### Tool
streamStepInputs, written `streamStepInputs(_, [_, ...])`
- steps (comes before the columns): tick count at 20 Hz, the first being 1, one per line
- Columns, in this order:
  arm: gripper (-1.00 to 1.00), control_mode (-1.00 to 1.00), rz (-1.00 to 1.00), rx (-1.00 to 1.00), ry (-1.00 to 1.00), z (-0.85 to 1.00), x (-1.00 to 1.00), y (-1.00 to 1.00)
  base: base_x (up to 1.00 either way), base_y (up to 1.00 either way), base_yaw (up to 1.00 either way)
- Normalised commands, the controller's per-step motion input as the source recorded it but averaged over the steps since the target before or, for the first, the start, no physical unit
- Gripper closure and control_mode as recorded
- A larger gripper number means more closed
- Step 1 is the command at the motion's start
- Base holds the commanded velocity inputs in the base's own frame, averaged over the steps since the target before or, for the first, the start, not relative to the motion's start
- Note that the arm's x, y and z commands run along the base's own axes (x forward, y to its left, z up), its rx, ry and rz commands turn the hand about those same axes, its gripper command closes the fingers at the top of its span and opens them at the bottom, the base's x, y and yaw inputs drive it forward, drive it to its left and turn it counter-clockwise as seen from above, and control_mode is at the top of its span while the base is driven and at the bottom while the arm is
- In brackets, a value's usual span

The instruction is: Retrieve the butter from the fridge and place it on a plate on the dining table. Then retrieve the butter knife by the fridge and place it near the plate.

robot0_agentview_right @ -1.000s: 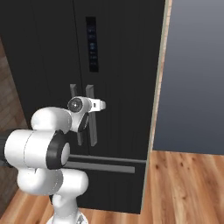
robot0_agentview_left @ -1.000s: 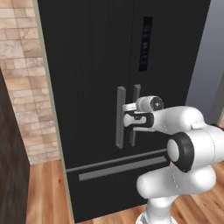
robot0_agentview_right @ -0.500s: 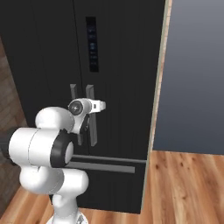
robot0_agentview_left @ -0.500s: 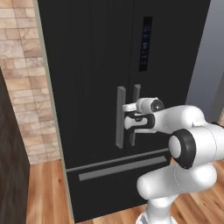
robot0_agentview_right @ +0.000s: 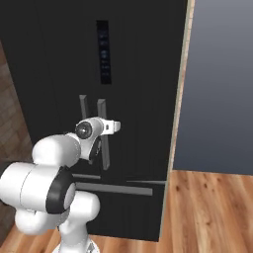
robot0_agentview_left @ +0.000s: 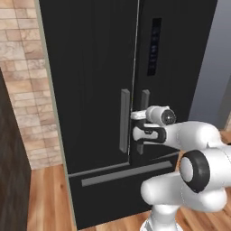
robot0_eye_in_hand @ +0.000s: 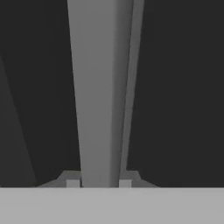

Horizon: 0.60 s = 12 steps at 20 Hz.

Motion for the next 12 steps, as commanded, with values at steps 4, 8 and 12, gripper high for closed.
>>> streamStepInputs(4, [1.0,-1.0,-0.03,0.05,0.08,0.29,-0.85,-0.49,0.0,0.0,0.0])
streamStepInputs(8, [1.0,-1.0,0.0,0.09,0.21,0.37,-0.81,-0.81,0.0,0.0,0.0])
streamStepInputs(12, [1.0,-1.0,0.0,0.04,0.37,0.38,-0.92,-0.72,0.0,0.0,0.0])
